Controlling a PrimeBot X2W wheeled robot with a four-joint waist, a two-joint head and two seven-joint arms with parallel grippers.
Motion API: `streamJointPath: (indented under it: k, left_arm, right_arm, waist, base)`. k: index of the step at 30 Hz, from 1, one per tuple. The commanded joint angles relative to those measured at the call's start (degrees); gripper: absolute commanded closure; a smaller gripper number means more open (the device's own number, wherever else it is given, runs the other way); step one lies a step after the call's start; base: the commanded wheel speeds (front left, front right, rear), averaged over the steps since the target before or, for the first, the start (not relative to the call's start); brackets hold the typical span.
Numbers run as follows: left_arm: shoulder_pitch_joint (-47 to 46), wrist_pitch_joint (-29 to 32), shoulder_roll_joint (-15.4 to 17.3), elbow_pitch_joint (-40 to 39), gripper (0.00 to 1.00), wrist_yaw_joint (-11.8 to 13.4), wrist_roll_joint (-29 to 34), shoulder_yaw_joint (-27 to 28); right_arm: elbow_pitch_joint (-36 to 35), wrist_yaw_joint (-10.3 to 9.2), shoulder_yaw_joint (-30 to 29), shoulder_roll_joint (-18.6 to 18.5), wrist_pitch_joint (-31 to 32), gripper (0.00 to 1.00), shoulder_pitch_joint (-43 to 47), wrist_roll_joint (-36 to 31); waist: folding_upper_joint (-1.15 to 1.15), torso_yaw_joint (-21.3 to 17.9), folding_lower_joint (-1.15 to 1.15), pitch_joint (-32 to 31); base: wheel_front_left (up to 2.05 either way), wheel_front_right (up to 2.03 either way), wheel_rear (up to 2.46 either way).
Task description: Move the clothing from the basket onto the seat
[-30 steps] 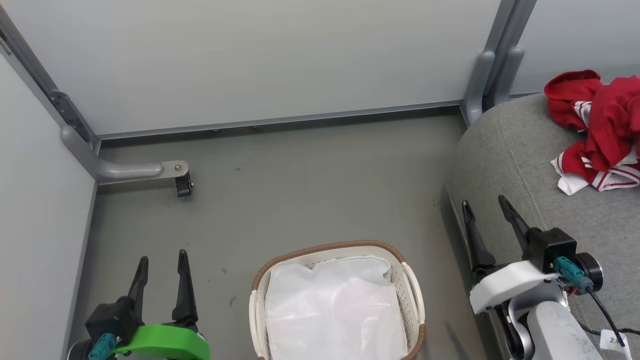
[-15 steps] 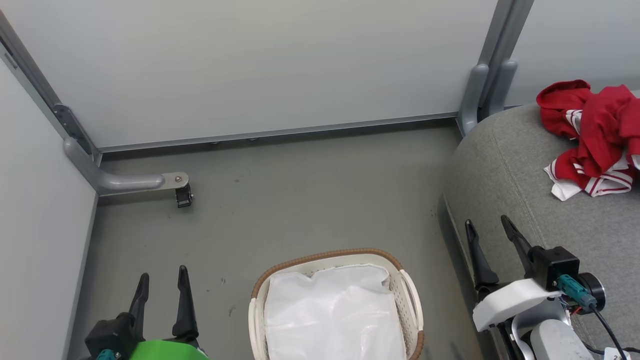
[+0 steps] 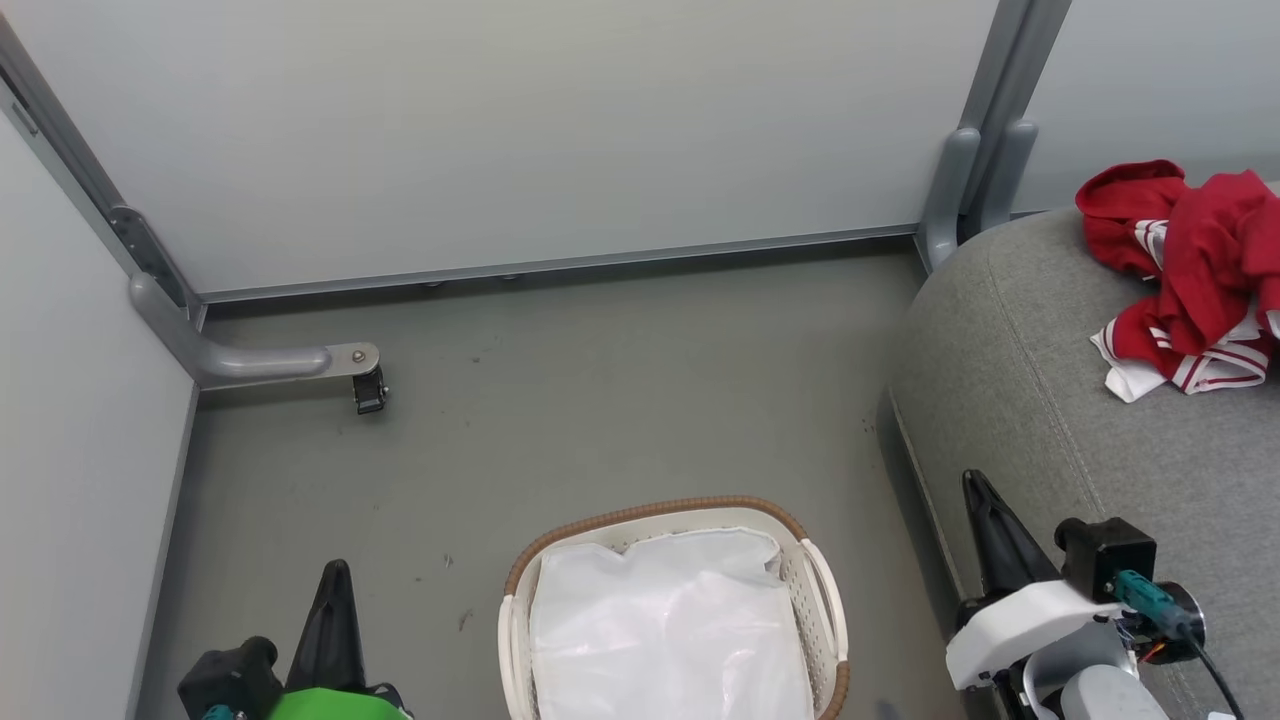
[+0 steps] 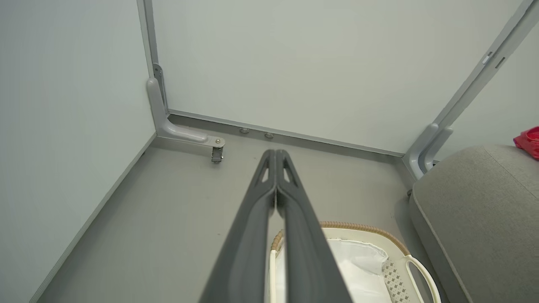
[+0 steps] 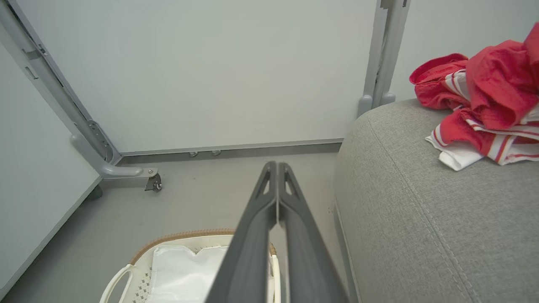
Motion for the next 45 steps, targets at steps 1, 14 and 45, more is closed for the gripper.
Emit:
streamJointPath:
  k: [1, 14, 45]
  left_arm:
    - [-0.6, 0.6, 0.1, -0.8, 1.0, -0.2, -2.6, 0.5]
    - [-2.2, 4.2, 0.1, -1.1, 1.0, -0.9, -14.9, 2.2]
    - [-5.2, 10.9, 0.2, -1.7, 1.0, -2.1, -37.7, 5.3]
  right_arm:
    - [-0.9, 0.0, -0.6, -0.2, 0.6, 1.0, -1.0, 2.8]
    - [-2.0, -0.01, -1.9, -0.3, 4.0, 1.0, -0.6, 16.6]
    - [-3.7, -0.03, -4.7, -0.5, 10.6, 1.0, -0.3, 42.3]
  waist:
    - [0.0, 0.0, 0.0, 0.0]
    - [0.0, -0.3, 0.0, -0.2]
    - [0.0, -1.0, 0.0, -0.5]
  base:
    - [0.0, 0.0, 0.0]
    - [0.0, 0.0, 0.0]
    - [0.0, 0.0, 0.0]
